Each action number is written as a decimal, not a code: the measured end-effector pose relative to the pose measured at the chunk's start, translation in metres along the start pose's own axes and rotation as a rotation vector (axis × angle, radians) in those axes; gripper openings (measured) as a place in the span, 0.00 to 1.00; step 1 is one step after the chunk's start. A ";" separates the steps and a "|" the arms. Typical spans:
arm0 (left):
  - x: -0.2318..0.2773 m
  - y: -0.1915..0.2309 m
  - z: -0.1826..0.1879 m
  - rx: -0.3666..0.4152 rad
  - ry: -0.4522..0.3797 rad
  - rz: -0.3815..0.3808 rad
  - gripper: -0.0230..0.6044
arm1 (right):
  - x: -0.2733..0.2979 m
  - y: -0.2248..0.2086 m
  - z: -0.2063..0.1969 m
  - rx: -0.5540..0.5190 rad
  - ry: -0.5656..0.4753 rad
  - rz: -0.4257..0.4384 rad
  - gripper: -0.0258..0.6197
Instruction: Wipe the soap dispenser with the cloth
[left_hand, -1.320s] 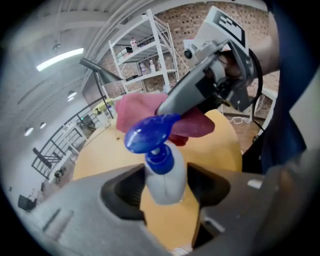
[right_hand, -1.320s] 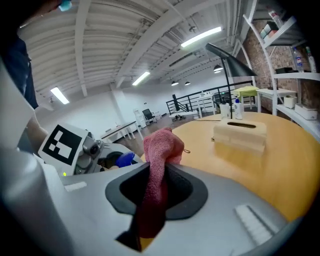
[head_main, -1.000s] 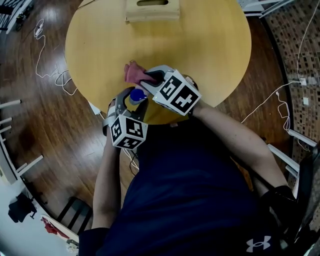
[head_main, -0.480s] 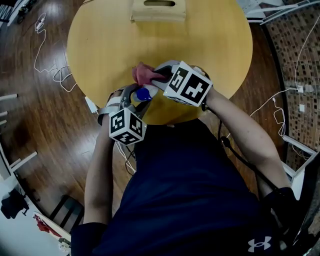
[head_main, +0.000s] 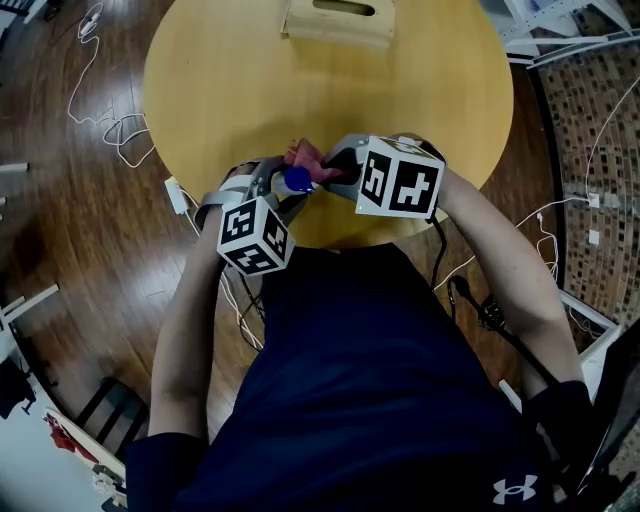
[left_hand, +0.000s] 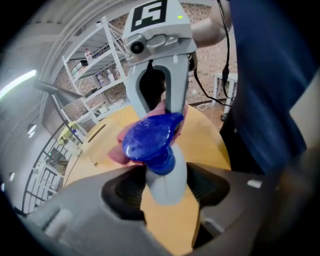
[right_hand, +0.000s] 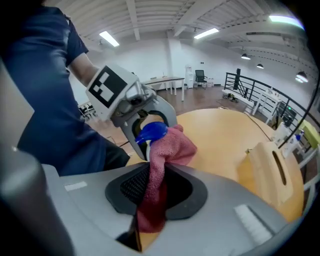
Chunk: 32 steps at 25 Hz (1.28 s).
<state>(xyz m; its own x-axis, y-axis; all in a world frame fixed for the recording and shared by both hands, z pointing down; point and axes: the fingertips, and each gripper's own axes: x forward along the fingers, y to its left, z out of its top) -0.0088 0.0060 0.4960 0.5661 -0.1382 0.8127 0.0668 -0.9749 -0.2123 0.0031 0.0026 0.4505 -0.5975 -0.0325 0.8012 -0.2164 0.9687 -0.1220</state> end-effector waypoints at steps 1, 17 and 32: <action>0.000 0.000 0.000 0.008 -0.004 -0.003 0.44 | 0.002 -0.010 -0.002 0.018 0.014 -0.043 0.15; -0.034 0.006 0.010 -0.462 -0.007 0.090 0.46 | -0.001 -0.005 -0.021 0.421 -0.170 -0.036 0.15; -0.031 0.018 0.008 -0.497 -0.071 0.085 0.36 | 0.013 -0.042 0.005 0.890 -0.405 0.102 0.15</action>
<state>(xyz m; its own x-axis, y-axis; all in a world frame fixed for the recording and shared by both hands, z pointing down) -0.0189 -0.0058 0.4627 0.6078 -0.2256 0.7613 -0.3716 -0.9281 0.0216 0.0005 -0.0400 0.4626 -0.8292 -0.2023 0.5210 -0.5525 0.4373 -0.7096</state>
